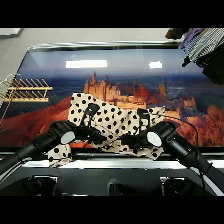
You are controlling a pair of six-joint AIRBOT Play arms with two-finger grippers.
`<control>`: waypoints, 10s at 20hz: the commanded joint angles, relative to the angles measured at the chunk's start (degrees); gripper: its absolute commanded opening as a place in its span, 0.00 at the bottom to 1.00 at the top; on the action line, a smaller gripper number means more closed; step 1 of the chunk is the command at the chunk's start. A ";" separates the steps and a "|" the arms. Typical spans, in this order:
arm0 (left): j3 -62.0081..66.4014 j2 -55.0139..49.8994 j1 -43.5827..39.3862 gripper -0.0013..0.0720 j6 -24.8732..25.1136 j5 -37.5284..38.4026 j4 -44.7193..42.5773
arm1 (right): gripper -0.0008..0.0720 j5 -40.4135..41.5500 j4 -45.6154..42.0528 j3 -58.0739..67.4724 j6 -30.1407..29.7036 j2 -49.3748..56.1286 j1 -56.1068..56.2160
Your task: Fold the clothes and pants, and hang the long-sleeved shirts on hangers.
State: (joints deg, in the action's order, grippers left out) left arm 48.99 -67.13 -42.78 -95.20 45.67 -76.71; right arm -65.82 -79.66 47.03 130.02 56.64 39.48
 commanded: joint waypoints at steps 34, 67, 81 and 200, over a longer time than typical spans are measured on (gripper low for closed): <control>0.42 -3.30 -6.91 0.71 3.13 9.73 -3.37 | 0.05 -6.03 -2.89 0.26 0.33 -0.15 0.07; 13.49 -5.86 17.29 0.05 5.16 18.60 21.33 | 0.05 -0.92 -11.45 0.26 9.84 -0.13 0.04; 13.51 -17.18 19.80 0.15 5.27 10.47 22.71 | 0.05 15.37 -10.82 4.37 13.42 12.02 0.00; 53.16 -46.51 93.98 0.54 47.23 21.94 -3.02 | 0.05 -13.38 -7.04 26.43 -2.69 12.76 -6.97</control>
State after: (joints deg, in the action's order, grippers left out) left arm 102.13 -113.32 51.33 -48.14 67.00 -79.31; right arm -79.07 -86.74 73.47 127.37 69.45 32.53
